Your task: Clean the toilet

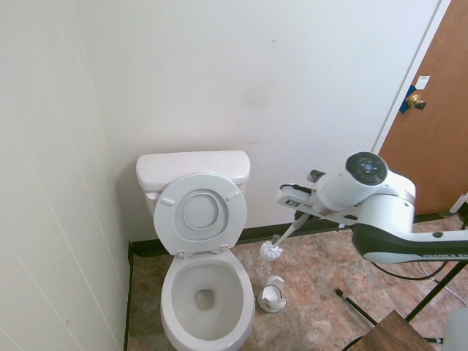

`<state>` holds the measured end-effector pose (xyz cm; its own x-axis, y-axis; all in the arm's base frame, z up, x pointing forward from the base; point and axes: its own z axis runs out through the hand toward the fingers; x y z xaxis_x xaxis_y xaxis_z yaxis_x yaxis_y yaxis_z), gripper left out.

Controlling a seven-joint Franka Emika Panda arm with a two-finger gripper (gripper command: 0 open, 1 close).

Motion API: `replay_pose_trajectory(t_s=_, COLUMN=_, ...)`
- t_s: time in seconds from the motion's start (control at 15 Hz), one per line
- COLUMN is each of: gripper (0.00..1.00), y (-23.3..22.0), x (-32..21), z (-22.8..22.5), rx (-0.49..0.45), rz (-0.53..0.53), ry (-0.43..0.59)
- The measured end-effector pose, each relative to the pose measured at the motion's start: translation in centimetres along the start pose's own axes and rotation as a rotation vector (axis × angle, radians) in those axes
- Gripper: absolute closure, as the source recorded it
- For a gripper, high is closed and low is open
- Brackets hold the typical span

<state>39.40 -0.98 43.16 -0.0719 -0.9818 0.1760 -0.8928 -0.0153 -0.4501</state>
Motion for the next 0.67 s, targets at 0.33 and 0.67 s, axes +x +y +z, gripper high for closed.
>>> replay_pose_trajectory(t_s=0.33, gripper=1.0, y=1.7, x=2.4, z=5.6, rx=-0.064, rz=-0.02, ry=0.015)
replay_pose_trajectory(t_s=0.67, gripper=1.0, y=-0.2, x=3.7, z=12.8, rx=-0.133, rz=-0.027, ry=0.037)
